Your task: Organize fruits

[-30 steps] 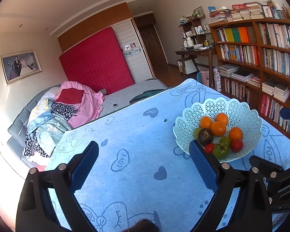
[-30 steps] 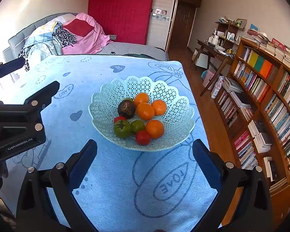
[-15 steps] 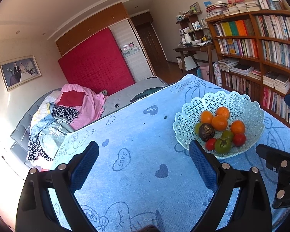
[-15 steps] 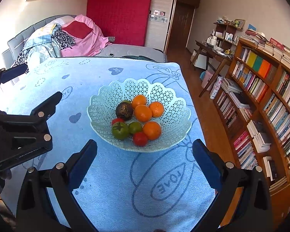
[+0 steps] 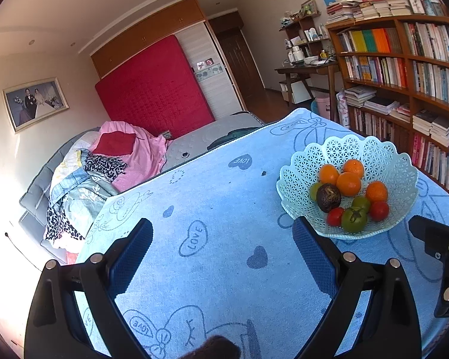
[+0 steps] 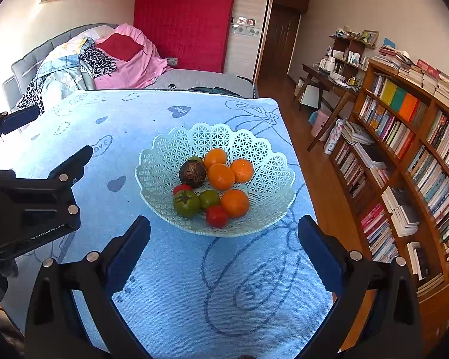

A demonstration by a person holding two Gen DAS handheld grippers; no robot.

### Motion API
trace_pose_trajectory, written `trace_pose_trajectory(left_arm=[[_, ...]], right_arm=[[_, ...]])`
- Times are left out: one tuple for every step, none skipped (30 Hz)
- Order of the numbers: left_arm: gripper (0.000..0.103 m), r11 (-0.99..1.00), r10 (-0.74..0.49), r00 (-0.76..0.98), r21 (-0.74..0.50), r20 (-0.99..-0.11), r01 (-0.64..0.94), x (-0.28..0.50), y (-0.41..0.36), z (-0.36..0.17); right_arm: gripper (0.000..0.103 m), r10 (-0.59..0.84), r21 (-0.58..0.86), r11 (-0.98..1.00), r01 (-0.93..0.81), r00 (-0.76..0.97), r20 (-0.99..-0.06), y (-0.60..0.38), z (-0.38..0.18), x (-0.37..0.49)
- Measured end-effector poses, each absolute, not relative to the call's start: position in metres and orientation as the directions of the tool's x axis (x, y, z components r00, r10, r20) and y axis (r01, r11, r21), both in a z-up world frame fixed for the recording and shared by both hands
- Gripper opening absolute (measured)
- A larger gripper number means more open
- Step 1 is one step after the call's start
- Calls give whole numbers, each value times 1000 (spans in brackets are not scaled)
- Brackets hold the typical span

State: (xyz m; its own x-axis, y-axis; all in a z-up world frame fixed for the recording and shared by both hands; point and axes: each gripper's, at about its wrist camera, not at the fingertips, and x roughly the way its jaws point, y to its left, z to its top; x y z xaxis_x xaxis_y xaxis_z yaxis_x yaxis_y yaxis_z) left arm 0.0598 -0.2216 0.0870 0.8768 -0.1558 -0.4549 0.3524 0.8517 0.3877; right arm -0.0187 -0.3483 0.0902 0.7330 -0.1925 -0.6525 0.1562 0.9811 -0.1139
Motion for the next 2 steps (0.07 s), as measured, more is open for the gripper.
trace_pose_trajectory(left_arm=[[94,854,-150,876,386,-459,348,61,-219,86],[94,857,-144,875,384,-463,344,61,-216,84]], right_arm=[[100,-190,-114,982,154,733,-653,-348,90,-19],[100,-183,-110,983,147,735,-653,-347,91,-19]])
